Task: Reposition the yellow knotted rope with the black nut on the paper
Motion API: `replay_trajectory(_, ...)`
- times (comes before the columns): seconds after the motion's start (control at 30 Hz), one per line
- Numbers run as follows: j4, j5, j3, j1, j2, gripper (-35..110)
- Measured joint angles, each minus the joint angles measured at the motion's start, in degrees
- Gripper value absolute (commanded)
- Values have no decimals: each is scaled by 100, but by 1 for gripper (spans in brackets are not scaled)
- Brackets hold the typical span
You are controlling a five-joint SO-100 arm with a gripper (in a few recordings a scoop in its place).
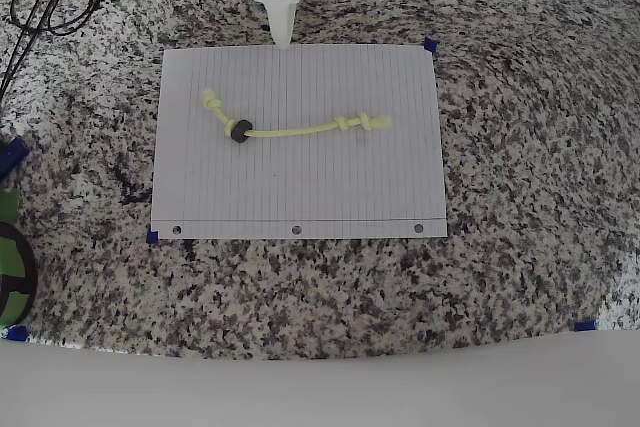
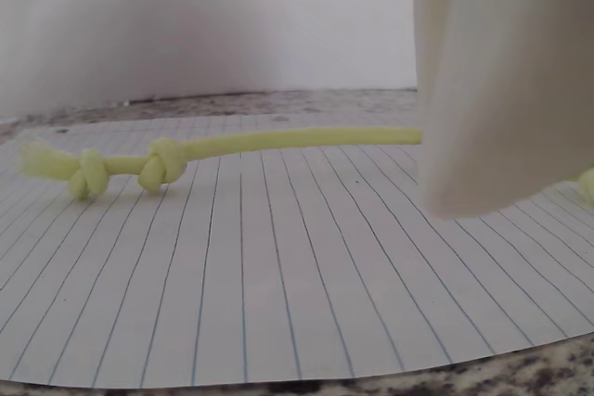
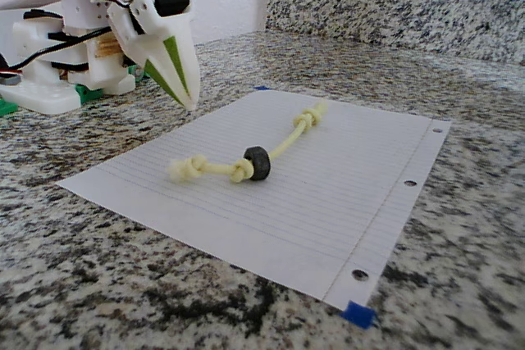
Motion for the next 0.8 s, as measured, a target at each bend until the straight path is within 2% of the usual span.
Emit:
replay_trajectory(0.1,0,0,0,0,0,6)
replay_trajectory(0.8,0,0,0,0,0,6)
